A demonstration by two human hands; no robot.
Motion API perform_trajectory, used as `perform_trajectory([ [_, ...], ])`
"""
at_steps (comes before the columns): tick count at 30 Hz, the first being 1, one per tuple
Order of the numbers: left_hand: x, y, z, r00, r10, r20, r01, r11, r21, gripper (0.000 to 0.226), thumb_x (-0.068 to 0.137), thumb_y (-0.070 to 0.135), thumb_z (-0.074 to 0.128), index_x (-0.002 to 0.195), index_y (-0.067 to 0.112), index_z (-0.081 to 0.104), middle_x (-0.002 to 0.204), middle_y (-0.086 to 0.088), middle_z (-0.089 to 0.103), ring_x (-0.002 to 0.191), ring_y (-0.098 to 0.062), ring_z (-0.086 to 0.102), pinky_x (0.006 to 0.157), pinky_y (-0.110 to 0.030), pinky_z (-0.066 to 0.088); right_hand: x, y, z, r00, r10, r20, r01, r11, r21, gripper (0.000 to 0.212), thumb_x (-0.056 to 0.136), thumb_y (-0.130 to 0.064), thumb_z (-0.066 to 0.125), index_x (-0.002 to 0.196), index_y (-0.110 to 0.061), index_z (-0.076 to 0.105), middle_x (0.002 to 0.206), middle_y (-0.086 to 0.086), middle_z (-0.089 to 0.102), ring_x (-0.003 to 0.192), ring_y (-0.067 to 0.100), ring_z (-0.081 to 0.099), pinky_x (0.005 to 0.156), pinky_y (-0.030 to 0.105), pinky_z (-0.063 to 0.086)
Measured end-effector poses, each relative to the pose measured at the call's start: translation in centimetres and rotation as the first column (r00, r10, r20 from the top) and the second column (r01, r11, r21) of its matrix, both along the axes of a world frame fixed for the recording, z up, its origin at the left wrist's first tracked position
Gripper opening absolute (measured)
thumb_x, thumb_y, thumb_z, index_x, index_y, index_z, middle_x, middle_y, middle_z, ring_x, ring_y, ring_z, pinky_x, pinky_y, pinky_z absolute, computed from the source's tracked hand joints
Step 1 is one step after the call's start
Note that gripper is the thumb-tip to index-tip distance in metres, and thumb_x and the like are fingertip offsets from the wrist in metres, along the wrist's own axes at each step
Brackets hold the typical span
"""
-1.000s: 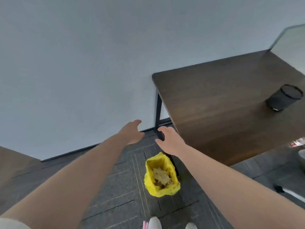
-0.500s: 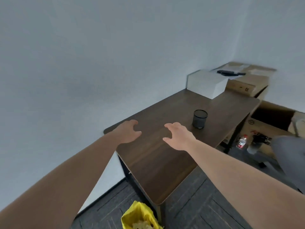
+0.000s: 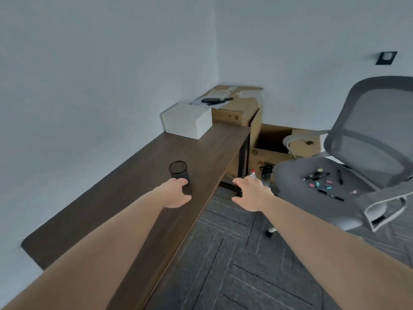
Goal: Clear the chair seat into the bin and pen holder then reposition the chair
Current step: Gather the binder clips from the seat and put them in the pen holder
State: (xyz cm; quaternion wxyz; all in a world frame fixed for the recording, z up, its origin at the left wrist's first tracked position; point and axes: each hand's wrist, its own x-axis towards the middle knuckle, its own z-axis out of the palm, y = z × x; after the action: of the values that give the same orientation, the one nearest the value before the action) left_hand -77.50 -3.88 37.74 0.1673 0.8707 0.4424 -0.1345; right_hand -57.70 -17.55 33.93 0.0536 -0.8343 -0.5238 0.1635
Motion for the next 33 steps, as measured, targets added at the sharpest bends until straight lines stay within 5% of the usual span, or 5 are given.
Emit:
perform_trajectory([
  [18, 33.3, 4.9, -5.6, 0.84, -0.543, 0.022, 0.543, 0.836, -0.082, 0.064, 0.092, 0.037, 0.052, 0.148, 0.02, 0.026, 0.153, -0.01, 0.03, 0.132, -0.031, 0.043, 0.109, -0.044, 0.038, 23.9, -3.5, -4.3, 0.89, -0.453, 0.043, 0.453, 0.874, -0.174, 0.06, 0.092, -0.041, 0.049, 0.145, -0.029, 0.026, 0.149, 0.008, 0.029, 0.14, 0.033, 0.025, 0.104, 0.053, 0.035],
  [33, 54.1, 7.6, -11.2, 0.628, -0.777, -0.041, 0.761, 0.625, -0.176, 0.064, 0.093, 0.038, 0.049, 0.15, 0.022, 0.022, 0.157, -0.007, 0.022, 0.139, -0.03, 0.035, 0.111, -0.044, 0.035, 36.5, -3.7, -9.2, 0.696, -0.718, 0.034, 0.688, 0.652, -0.32, 0.055, 0.091, -0.04, 0.05, 0.141, -0.029, 0.03, 0.14, 0.007, 0.037, 0.134, 0.03, 0.032, 0.099, 0.05, 0.038],
])
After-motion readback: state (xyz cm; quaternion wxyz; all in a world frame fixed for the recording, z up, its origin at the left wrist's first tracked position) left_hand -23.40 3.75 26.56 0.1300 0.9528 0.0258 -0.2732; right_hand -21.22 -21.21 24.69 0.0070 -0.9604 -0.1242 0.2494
